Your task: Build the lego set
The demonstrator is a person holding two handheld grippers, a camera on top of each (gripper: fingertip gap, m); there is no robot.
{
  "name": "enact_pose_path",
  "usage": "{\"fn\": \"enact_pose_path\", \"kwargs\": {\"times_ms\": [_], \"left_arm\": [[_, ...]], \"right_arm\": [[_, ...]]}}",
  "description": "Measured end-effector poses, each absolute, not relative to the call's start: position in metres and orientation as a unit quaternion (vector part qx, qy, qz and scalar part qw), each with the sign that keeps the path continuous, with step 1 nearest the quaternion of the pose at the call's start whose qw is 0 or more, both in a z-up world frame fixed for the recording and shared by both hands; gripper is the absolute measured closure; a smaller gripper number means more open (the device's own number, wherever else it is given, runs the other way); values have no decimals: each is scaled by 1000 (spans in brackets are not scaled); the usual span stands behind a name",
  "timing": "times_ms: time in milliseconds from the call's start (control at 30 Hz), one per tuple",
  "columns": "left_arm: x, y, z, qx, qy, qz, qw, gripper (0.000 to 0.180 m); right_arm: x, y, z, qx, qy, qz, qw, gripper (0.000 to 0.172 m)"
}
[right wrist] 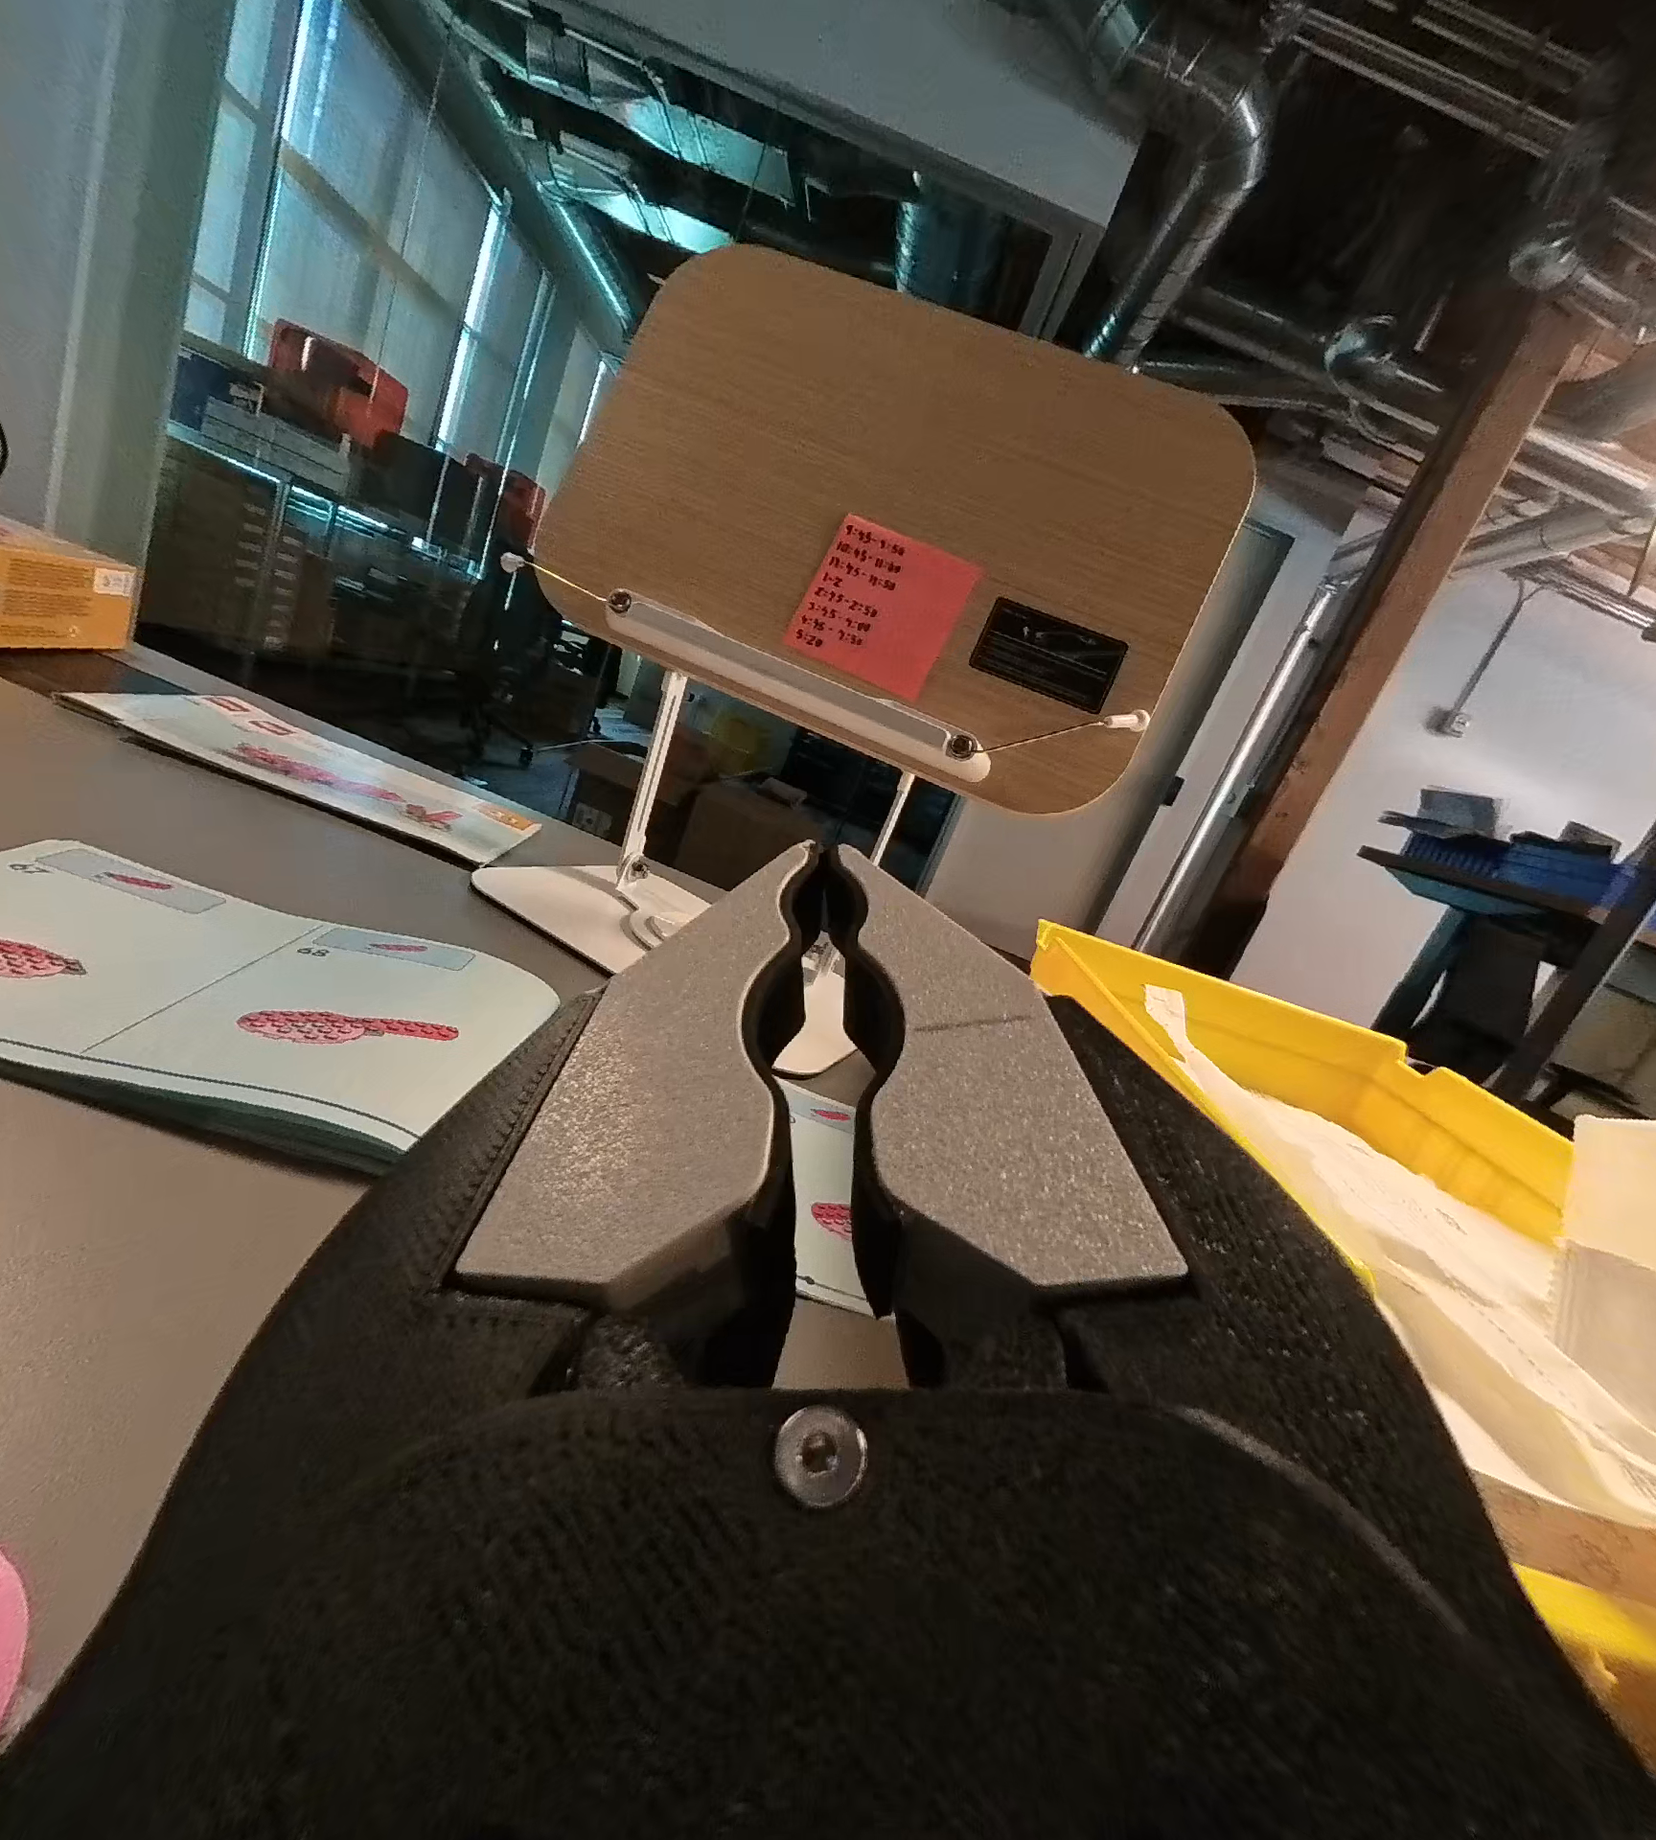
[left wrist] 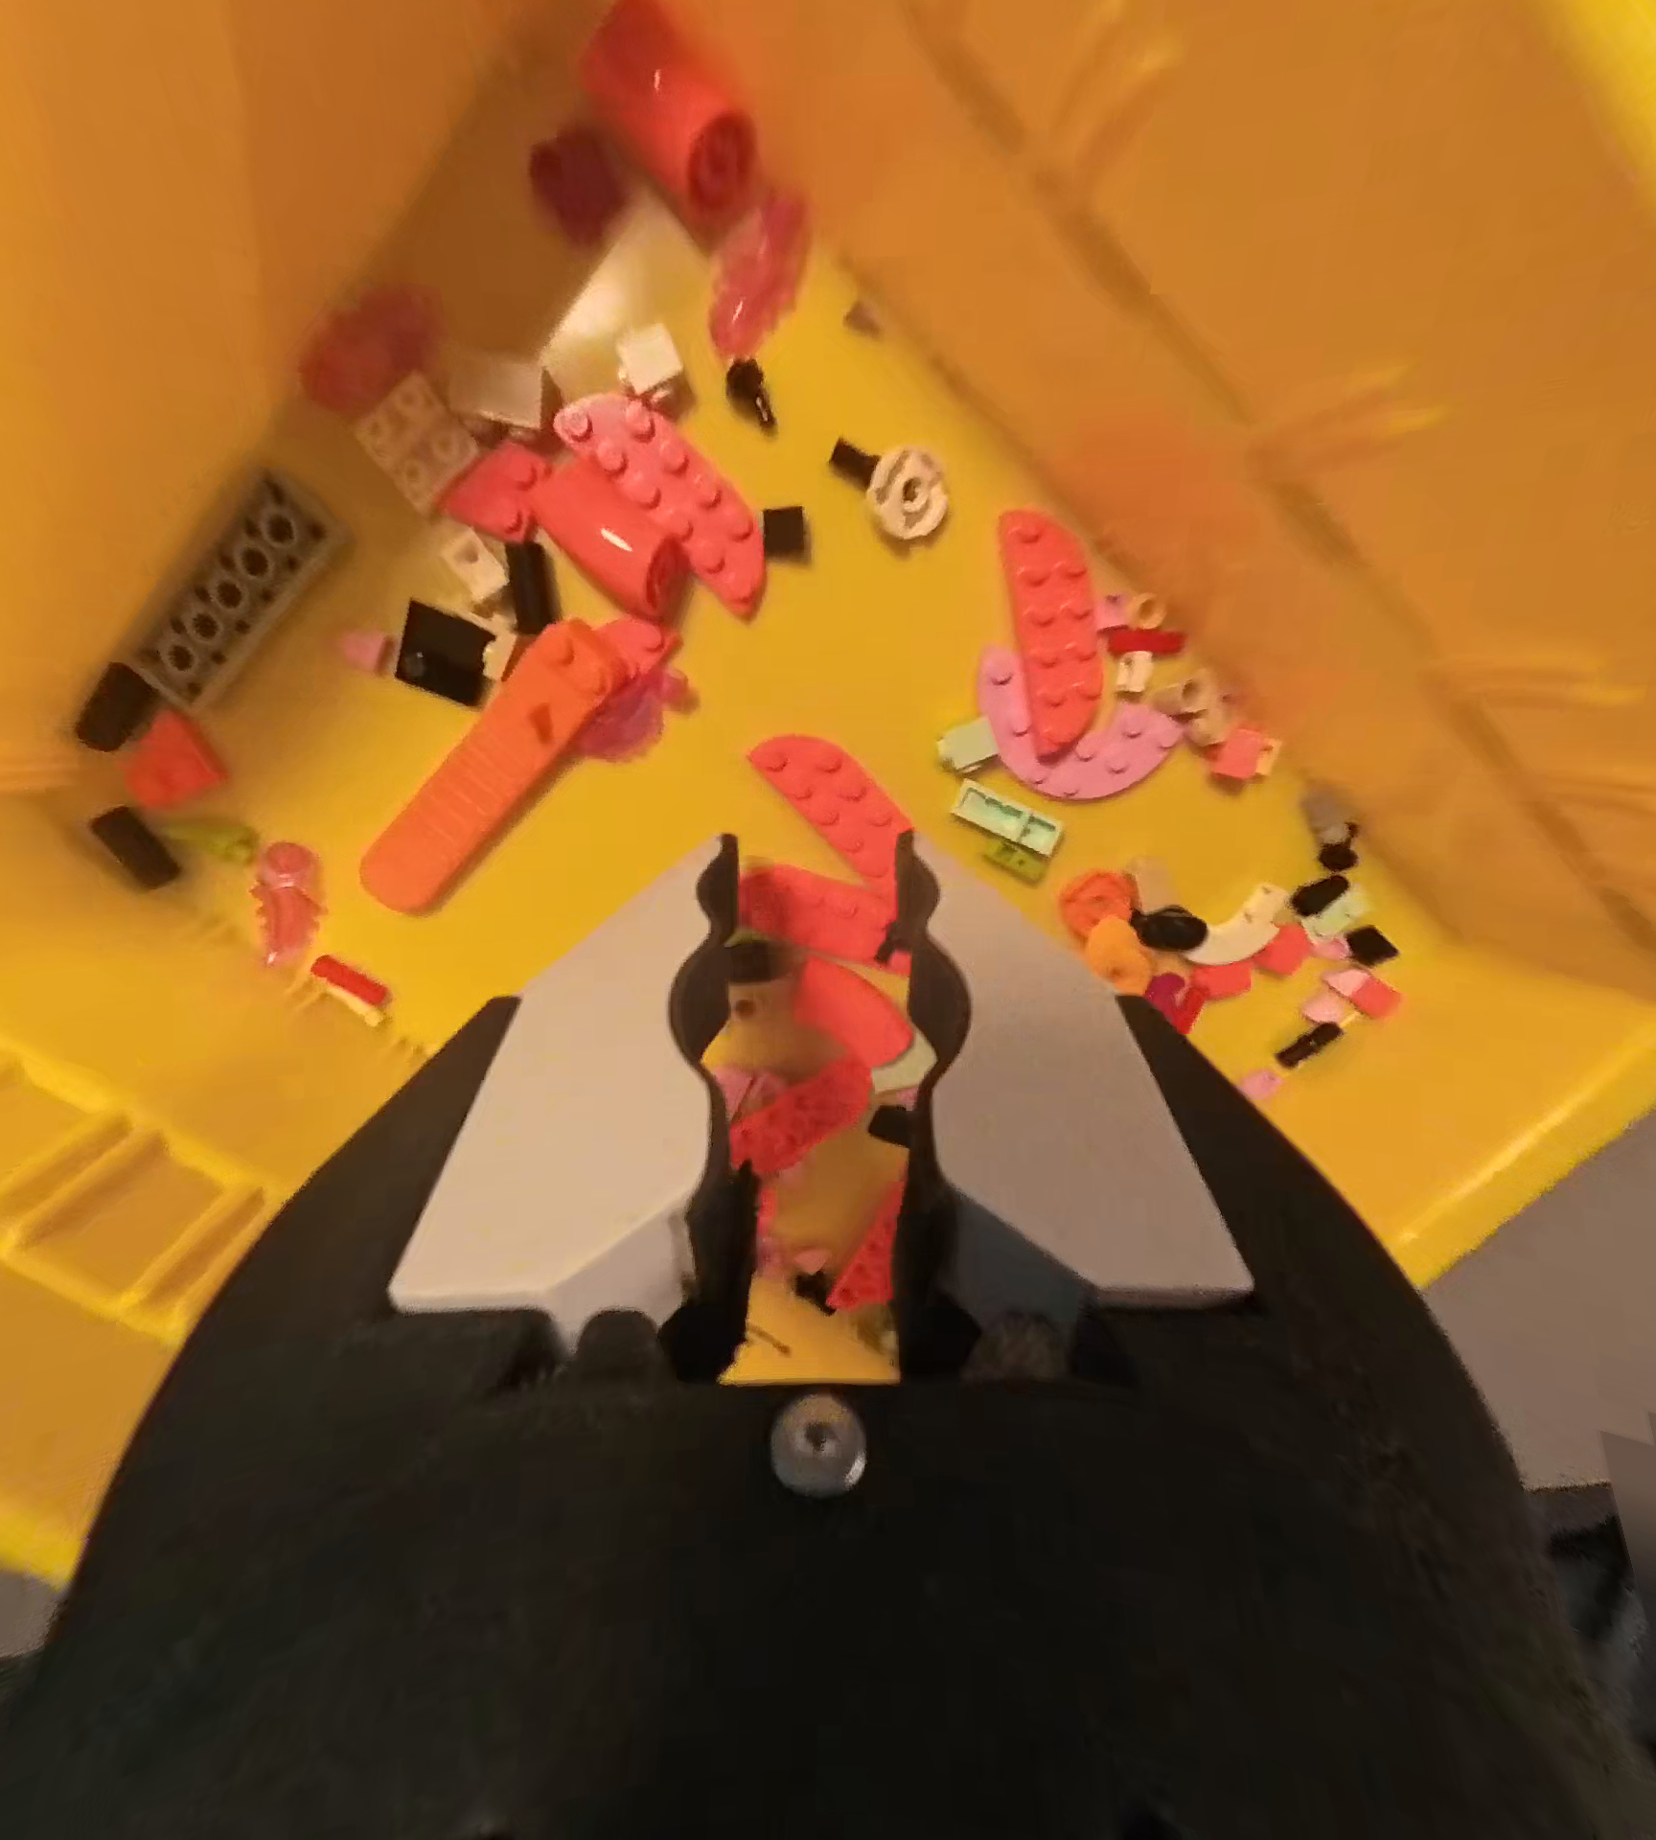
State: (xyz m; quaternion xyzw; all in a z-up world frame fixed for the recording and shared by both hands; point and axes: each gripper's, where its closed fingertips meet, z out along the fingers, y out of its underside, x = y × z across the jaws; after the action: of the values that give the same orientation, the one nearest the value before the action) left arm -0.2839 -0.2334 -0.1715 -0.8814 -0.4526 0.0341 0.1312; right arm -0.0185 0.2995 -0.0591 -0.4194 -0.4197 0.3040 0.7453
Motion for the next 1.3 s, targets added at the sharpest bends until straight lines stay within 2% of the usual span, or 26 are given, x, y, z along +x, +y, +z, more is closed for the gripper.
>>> {"fn": "enact_pose_path", "kwargs": {"times_ms": [233, 467, 667, 867, 1000, 1167, 1300], "left_arm": [[-288, -231, -189, -877, -467, 44, 99, 144], [-280, -224, -189, -894, -433, 77, 88, 163], [-280, -221, -188, -902, -411, 92, 98, 165], [-288, -214, -153, -885, -418, 105, 176, 165], [-275, -189, -92, -876, -384, 125, 266, 165], [-202, -107, 0, -870, -247, 123, 409, 165], [-109, -20, 6, -877, -103, 77, 462, 165]], "right_arm": [[-21, 296, -60, -414, -428, 306, 743, 172], [-22, 296, -61, -417, -428, 315, 737, 172], [-21, 296, -61, -419, -426, 324, 734, 172], [-20, 299, -60, -426, -417, 333, 731, 172], [-20, 302, -60, -431, -411, 334, 731, 172], [-21, 304, -60, -434, -408, 337, 729, 172], [-22, 302, -60, -430, -412, 338, 729, 172]]}}
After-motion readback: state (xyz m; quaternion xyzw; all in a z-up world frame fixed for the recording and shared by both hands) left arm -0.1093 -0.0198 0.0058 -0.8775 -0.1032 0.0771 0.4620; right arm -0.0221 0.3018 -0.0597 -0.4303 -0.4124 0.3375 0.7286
